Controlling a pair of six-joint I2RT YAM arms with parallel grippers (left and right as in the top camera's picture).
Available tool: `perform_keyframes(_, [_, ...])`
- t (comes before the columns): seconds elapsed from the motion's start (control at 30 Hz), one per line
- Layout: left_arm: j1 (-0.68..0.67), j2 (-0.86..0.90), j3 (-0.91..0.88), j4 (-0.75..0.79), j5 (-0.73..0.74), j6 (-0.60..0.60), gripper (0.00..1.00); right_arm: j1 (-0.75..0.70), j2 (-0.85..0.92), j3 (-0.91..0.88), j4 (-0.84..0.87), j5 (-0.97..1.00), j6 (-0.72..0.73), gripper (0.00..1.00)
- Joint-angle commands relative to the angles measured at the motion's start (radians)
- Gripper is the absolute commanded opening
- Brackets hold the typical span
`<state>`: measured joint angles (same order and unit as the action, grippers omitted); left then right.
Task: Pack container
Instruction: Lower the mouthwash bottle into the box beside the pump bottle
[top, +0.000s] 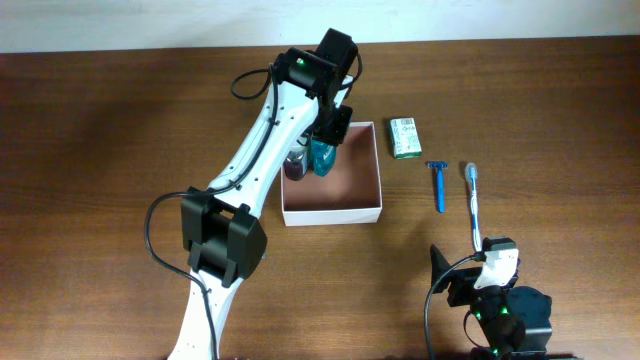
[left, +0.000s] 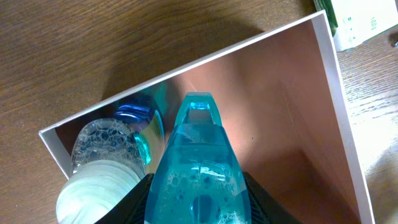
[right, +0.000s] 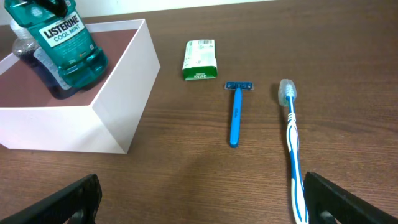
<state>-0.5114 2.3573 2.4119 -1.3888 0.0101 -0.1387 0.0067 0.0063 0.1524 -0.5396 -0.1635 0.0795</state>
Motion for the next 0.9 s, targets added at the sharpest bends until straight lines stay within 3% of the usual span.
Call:
perform_keyframes(0.0, [-0.003,0.003,0.006,0.013,-0.011,0.013,0.12,0.005,-0.003,-0.005,-0.004,-0.009,0.007,0.99])
perform_keyframes(0.87, [-0.003,0.005,0.005,0.021,-0.041,-0.006,0.13,0.005,-0.003,-0.005,-0.004,-0.009,0.007,0.99])
